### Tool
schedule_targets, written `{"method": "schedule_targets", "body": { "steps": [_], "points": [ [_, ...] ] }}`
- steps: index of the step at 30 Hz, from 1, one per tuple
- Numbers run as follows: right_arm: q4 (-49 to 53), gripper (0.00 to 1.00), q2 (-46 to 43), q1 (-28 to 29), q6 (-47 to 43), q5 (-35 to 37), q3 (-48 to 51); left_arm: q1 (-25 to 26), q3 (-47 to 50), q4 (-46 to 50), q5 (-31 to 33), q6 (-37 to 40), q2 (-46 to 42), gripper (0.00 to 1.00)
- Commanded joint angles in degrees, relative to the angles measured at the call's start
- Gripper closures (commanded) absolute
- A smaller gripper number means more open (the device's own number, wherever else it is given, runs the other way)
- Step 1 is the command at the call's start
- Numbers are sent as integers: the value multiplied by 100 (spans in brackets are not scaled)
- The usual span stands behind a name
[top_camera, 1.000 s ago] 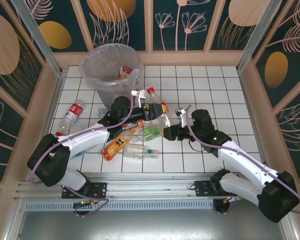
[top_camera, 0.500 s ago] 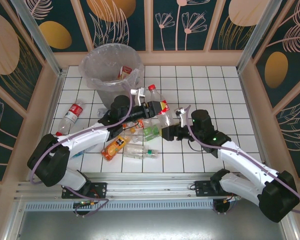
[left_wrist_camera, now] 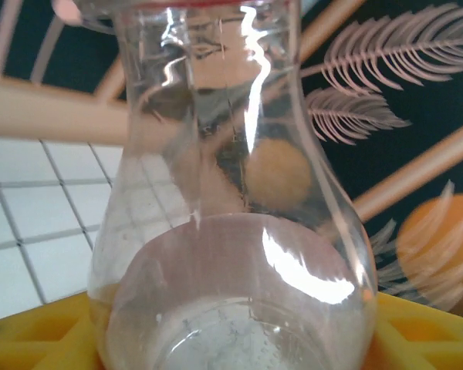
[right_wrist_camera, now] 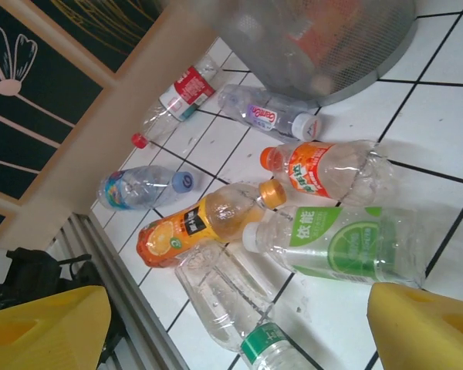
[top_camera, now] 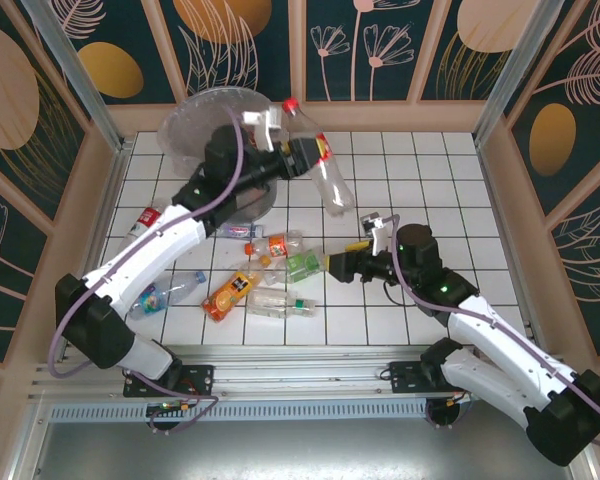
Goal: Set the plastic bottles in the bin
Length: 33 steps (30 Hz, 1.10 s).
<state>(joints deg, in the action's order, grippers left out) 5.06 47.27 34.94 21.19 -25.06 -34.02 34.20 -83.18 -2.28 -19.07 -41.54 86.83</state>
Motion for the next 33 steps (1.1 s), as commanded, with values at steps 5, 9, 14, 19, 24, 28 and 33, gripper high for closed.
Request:
{"method": "schedule_targets", "body": {
  "steps": [5, 9, 14, 19, 24, 28, 33],
  "points": [
    [228, 12, -115, 80, 12, 453, -169, -899, -1399, 1861, 695, 1073, 419, 35],
    [130, 12, -62, 110, 17, 473, -227, -1366, -2072, 2230, 792, 1205, 673, 36],
    [59, 12, -46, 200, 43, 511, -237, -1758, -3222, 3000, 1177, 1674, 1101, 36],
    [52, 12, -24, 264, 52, 572, -200, -1981, -3946, 3413, 1586, 2145, 1465, 36],
    [59, 12, -8, 292, 52, 616, -226, -1992, -4129, 3760, 2269, 2913, 1697, 35],
    [78, 12, 18, 319, 35, 659, -263, -1997, -3982, 3874, 2575, 3218, 1840, 36],
    [90, 12, 72, 380, 76, 703, -271, -2001, -3807, 3893, 2895, 3569, 2115, 36]
  ]
}}
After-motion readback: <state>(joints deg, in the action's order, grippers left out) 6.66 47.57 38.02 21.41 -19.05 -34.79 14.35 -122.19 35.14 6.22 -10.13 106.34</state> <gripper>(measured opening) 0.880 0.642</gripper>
